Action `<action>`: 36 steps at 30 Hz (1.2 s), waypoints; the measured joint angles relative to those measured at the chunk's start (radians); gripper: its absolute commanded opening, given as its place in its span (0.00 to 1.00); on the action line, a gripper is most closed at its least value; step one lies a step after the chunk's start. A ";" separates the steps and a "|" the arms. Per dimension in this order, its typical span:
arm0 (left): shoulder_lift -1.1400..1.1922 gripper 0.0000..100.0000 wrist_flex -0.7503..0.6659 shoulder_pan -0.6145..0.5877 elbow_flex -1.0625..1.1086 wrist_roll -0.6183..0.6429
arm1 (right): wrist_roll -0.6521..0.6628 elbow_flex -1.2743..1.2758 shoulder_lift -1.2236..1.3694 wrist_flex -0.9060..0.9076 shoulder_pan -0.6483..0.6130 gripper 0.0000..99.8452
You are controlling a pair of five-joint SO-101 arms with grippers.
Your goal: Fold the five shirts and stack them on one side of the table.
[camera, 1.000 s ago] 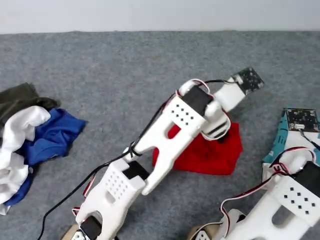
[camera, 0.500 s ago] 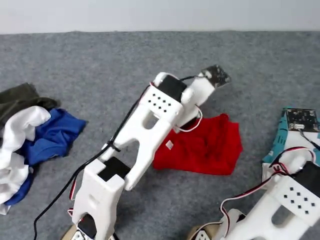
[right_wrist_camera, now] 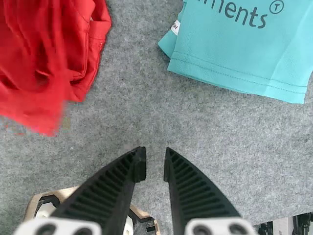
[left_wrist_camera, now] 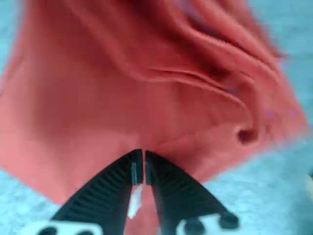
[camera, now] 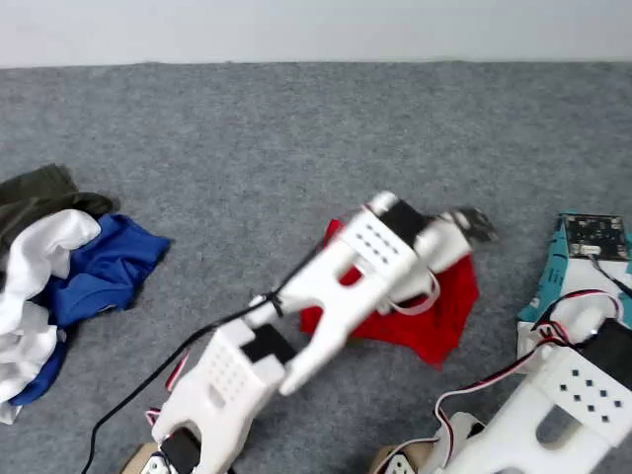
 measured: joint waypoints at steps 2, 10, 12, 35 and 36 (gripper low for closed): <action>-0.063 0.02 0.002 0.046 0.058 0.000 | 0.000 0.000 0.000 0.000 0.000 0.08; -0.311 0.02 0.005 0.018 0.160 -0.002 | 0.000 0.000 0.000 0.000 0.000 0.08; -0.358 0.02 0.005 -0.037 0.160 -0.002 | 0.000 0.000 0.000 0.000 0.000 0.08; -0.009 0.02 0.006 0.140 0.160 0.000 | 0.000 0.000 0.000 -0.025 0.000 0.08; -0.012 0.02 0.006 0.135 0.160 0.000 | 0.000 0.000 0.000 -0.025 0.000 0.08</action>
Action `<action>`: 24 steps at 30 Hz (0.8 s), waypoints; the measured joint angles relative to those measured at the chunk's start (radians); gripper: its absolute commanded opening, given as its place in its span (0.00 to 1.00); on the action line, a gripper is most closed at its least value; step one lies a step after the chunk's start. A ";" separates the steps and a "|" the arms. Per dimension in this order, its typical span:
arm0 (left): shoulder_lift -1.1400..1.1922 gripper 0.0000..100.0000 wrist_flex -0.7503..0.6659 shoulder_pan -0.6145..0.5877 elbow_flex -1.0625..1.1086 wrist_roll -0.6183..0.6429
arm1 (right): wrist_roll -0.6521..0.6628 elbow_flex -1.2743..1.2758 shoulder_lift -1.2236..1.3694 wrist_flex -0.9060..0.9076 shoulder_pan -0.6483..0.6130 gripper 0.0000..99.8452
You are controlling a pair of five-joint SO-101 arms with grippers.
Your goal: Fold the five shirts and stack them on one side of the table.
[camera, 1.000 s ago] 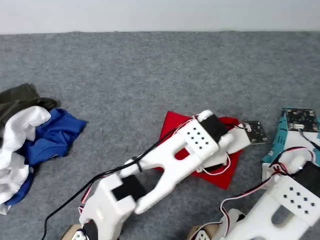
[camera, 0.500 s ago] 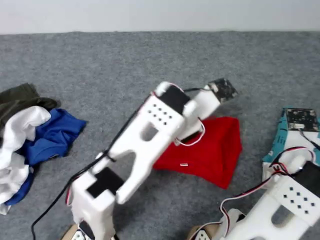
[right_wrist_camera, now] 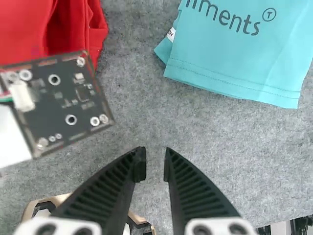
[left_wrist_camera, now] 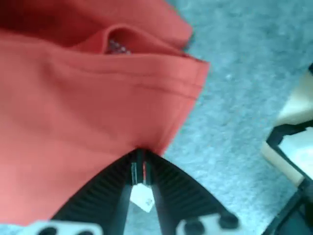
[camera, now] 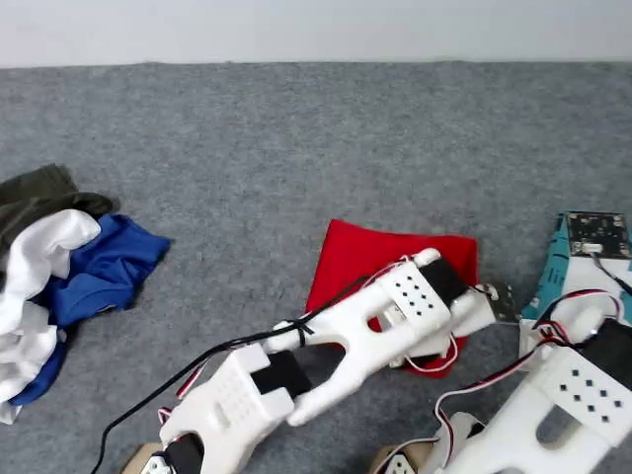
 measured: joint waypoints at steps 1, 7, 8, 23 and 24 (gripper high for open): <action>-0.006 0.02 0.000 -0.011 0.000 0.000 | 0.000 0.000 0.000 0.000 0.000 0.08; -0.172 0.02 0.000 -0.164 0.000 0.003 | 0.000 0.000 0.000 0.000 0.000 0.08; -0.213 0.02 0.000 -0.193 0.000 0.012 | 0.000 0.000 0.000 0.000 0.000 0.08; -0.571 0.02 0.003 -0.726 0.025 0.048 | -0.172 0.000 0.000 -0.109 -0.493 0.08; -0.571 0.02 0.003 -0.758 0.026 0.048 | -0.180 0.000 0.008 -0.124 -0.528 0.08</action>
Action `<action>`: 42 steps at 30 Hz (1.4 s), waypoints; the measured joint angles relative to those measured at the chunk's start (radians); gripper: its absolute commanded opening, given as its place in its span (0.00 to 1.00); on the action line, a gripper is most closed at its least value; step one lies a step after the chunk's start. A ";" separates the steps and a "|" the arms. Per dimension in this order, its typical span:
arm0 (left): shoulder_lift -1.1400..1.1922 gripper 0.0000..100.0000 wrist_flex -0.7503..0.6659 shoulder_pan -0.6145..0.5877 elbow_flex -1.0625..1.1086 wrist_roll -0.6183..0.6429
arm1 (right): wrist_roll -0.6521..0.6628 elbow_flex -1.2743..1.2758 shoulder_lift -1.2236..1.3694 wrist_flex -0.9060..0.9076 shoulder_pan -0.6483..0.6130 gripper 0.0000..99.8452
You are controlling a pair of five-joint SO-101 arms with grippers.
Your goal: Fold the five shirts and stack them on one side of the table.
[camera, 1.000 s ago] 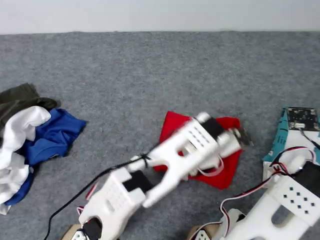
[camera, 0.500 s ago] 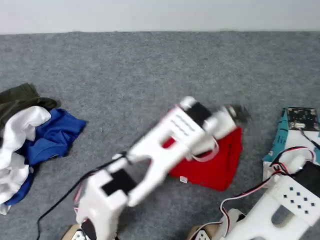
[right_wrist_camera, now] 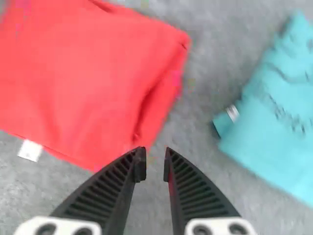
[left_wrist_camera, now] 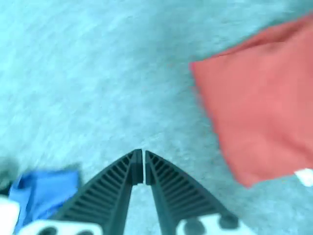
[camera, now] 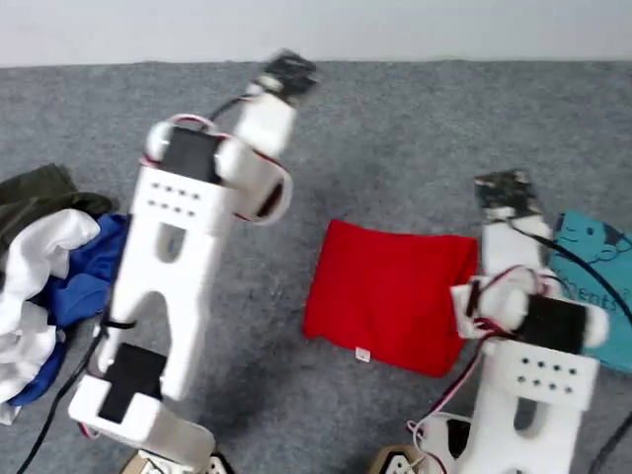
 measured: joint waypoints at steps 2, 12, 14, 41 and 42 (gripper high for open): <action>0.000 0.02 0.000 -0.061 0.000 0.000 | -0.014 0.000 0.051 -0.029 -0.046 0.08; 0.000 0.02 0.000 -0.290 0.000 0.000 | -0.058 0.000 0.446 -0.250 -0.107 0.08; 0.000 0.02 0.000 -0.311 0.000 0.000 | -0.055 0.000 0.519 -0.295 -0.084 0.08; 0.000 0.02 0.000 -0.324 0.000 0.000 | 0.178 -0.221 0.987 -0.674 0.055 0.08; 0.000 0.02 0.000 -0.324 0.000 0.000 | 0.187 -0.241 1.017 -0.669 0.069 0.08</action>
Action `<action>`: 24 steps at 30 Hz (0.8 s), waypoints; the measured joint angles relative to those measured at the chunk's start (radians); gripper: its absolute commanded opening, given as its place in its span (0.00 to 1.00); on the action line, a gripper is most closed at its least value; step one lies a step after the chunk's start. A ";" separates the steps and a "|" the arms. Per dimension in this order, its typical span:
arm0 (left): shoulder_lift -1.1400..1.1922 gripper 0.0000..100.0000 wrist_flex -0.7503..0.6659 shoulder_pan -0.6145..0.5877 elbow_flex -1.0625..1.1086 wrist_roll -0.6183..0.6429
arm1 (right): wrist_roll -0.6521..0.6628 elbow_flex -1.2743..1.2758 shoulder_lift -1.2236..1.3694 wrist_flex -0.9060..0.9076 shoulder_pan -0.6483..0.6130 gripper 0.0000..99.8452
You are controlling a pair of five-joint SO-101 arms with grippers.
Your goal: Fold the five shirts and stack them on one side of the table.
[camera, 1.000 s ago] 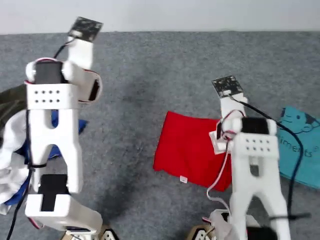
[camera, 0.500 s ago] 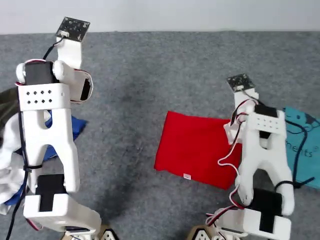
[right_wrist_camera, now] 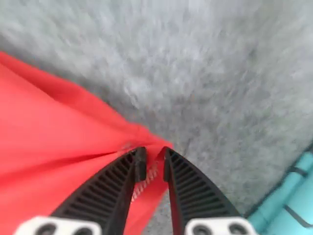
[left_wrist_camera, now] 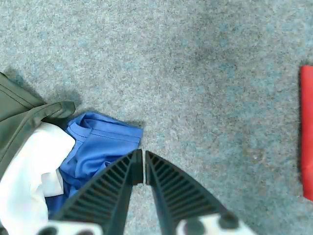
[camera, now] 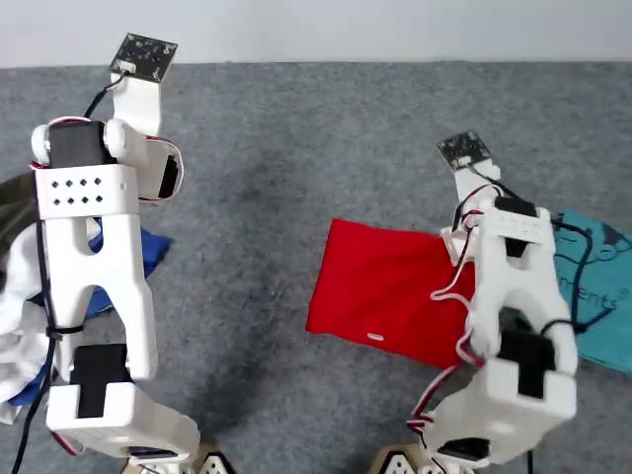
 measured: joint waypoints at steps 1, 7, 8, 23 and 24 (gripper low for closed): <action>0.000 0.02 0.000 0.000 0.000 0.000 | 0.005 -0.025 0.012 0.015 0.014 0.08; 0.000 0.02 0.000 -0.014 0.000 0.000 | 0.014 -0.209 0.012 0.284 0.038 0.08; 0.000 0.02 0.000 -0.017 0.000 0.000 | 0.014 -0.236 0.003 0.333 0.034 0.08; -0.002 0.02 0.000 -0.020 0.000 0.000 | -0.117 -0.318 -0.048 0.707 -0.129 0.08; -0.002 0.02 0.000 -0.020 0.000 0.000 | -0.120 -0.302 -0.018 0.707 -0.129 0.08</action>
